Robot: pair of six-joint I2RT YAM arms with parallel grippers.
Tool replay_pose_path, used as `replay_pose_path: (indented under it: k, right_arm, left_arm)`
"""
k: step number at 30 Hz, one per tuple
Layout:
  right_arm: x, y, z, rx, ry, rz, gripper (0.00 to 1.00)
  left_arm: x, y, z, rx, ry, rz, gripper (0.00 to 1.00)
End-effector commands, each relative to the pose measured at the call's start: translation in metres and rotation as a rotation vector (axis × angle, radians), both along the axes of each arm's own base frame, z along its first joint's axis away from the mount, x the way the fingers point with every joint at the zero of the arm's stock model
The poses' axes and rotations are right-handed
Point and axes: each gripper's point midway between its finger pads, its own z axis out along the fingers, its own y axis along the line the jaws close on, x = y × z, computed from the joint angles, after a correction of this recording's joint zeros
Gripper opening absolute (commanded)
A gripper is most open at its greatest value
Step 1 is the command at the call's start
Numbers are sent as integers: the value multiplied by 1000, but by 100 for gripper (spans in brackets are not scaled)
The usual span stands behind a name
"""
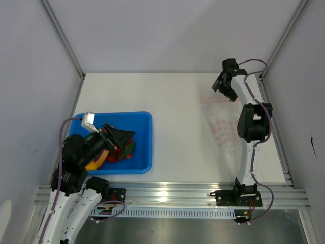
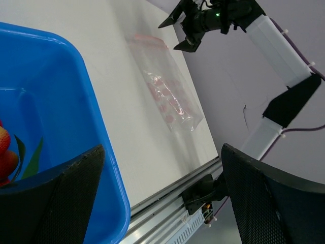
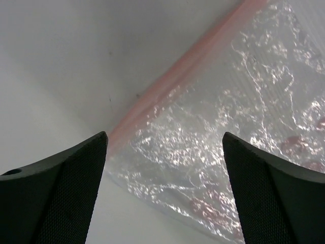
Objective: Place the food in the zip-top bag and seal the zipper
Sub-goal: Pick up the zipper food storage bag at the center of the board.
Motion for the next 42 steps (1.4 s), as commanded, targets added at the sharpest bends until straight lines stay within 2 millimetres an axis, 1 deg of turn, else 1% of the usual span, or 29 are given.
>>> replay_pose_path:
  k: [1,2,3,4,6,10,16,18,21,23,24,25,26,27,28,29,30,31,32,33,34,35,36,37,38,39,40,41,42]
  right_arm:
    - [11,-2,12,-33,4,-59,95]
    - [22,-4,25,-38,-31,-72,95]
    - [23,-6,8,-58,8,-79,95]
    - [20,-8,4,-80,35,-83,95]
    - [24,-9,-1,-91,41,-83,95]
    - [21,-13,-27,-125,95,-82,94]
    - [7,-20,-46,-180,164,-86,93]
    - [8,-21,-44,-183,152,-81,92]
    - [4,-23,-51,-188,178,-65,81]
    - [3,-19,-54,-166,187,-50,69]
    - [3,-17,-53,-163,183,-28,61]
    - [3,-14,-52,-158,182,-15,48]
    - [2,-12,-51,-161,182,-10,25]
    - [-1,-11,-52,-165,189,-5,17]
    - [-1,-10,-42,-166,172,7,8]
    - [-4,-8,-38,-171,172,13,0]
    - [-10,-8,-38,-174,179,17,0]
    - [-11,-5,-19,-176,143,36,0]
    - [-15,3,-12,-184,128,65,0]
    - [-23,8,-16,-193,132,93,0]
    - [-29,13,11,-205,81,133,0]
    - [-35,19,20,-212,65,161,0]
    - [-39,38,29,-196,25,216,0]
    - [-57,46,19,-199,54,267,0]
    - [-68,54,49,-201,-13,321,0]
    - [-77,79,58,-187,-57,391,0]
    - [-97,88,48,-181,-36,446,0]
    - [-111,98,75,-172,-111,503,0]
    - [-124,121,83,-156,-158,568,0]
  left_arm:
    - [3,-7,2,-3,-29,-42,97]
    - [4,-7,0,0,-27,-43,97]
    - [4,-7,0,2,-25,-43,97]
    - [5,-7,0,2,-23,-44,97]
    - [5,-9,-2,1,-18,-50,97]
    - [5,-11,-3,-5,-16,-62,97]
    - [4,-10,-1,4,-28,-62,97]
    - [5,-10,-2,4,-26,-62,97]
    - [5,-11,-2,1,-23,-69,97]
    - [5,-12,-3,2,-17,-75,97]
    - [4,-12,-3,1,-16,-77,97]
    - [4,-13,-2,1,-16,-80,97]
    - [4,-12,-2,2,-17,-80,97]
    - [3,-13,-1,1,-20,-83,96]
    - [2,-13,-1,2,-18,-85,96]
    - [1,-13,-1,2,-16,-88,96]
    - [1,-13,0,3,-16,-93,95]
    - [0,-14,-1,7,-10,-96,95]
    - [-1,-14,-2,8,-10,-103,94]
    - [-1,-14,-3,9,-6,-106,94]
    - [-2,-15,-4,14,-3,-110,93]
    - [-3,-15,-4,18,1,-112,93]
    - [-2,-13,-6,26,8,-102,93]
    - [-1,-12,-6,31,9,-98,93]
    - [-1,-12,-8,36,19,-99,93]
    - [0,-13,-11,40,33,-104,92]
    - [0,-14,-12,41,44,-110,91]
    - [0,-15,-15,43,59,-118,90]
    - [-3,-19,-17,39,74,-145,89]
